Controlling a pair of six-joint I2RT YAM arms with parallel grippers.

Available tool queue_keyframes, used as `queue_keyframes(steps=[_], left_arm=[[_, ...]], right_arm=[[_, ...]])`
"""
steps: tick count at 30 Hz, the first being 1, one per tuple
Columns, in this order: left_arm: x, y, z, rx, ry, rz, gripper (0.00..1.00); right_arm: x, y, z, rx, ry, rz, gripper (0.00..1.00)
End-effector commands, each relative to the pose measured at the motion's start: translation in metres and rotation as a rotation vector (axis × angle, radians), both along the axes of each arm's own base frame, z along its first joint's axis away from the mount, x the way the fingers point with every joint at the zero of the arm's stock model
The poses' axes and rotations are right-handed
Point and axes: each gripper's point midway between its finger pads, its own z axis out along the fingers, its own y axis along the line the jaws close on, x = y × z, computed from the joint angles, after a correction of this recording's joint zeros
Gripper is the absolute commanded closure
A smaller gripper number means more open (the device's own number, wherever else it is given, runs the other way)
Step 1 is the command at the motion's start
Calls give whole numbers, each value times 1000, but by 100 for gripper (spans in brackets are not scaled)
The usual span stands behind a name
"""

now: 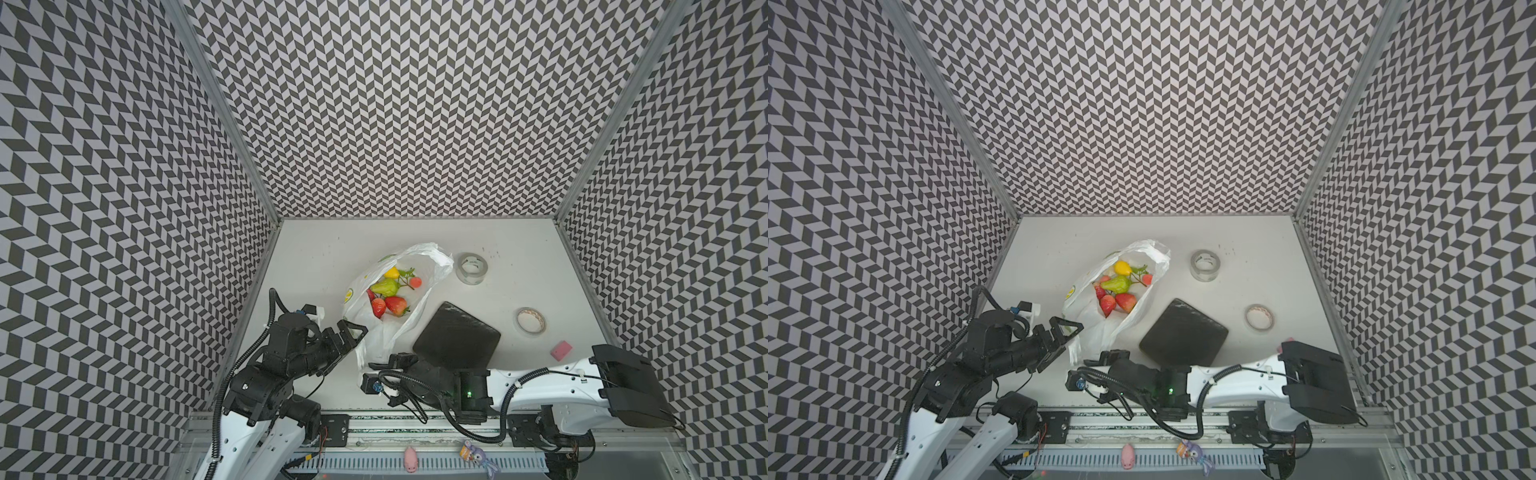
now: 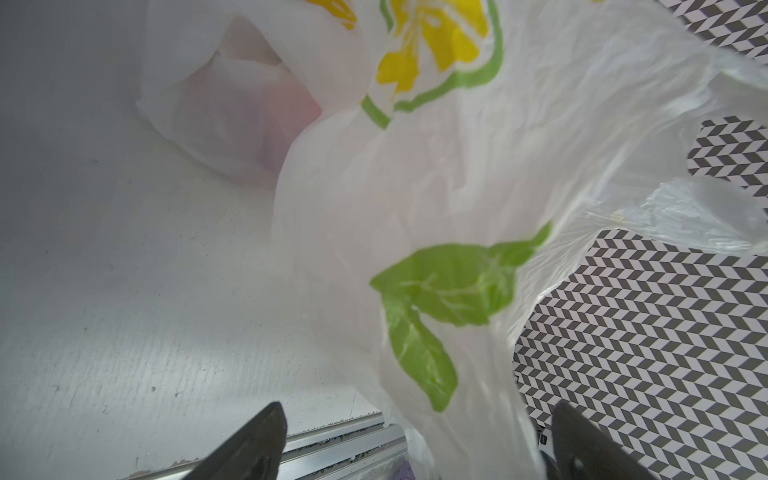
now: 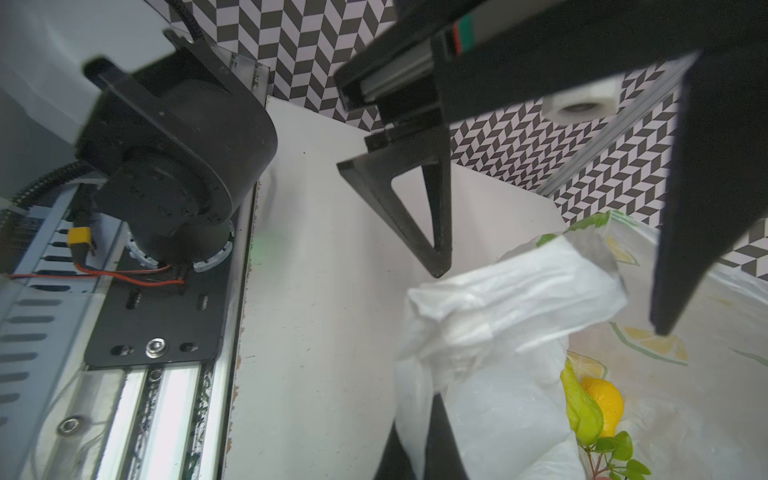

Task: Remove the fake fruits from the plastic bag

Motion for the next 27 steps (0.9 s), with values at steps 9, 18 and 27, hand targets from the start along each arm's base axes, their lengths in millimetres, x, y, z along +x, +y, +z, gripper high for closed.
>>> queue_keyframes(steps=[9,18,27], left_arm=[[25,-11,-4,13,-93,-42,87],[47,-26,-1,67,-220,-112,100],[51,-37,7,83,-295,-159,100]], right_arm=[[-1,1,32,144,51,-40,80],[-5,-91,80,389,508,-173,41],[102,-207,111,614,738,-772,12]])
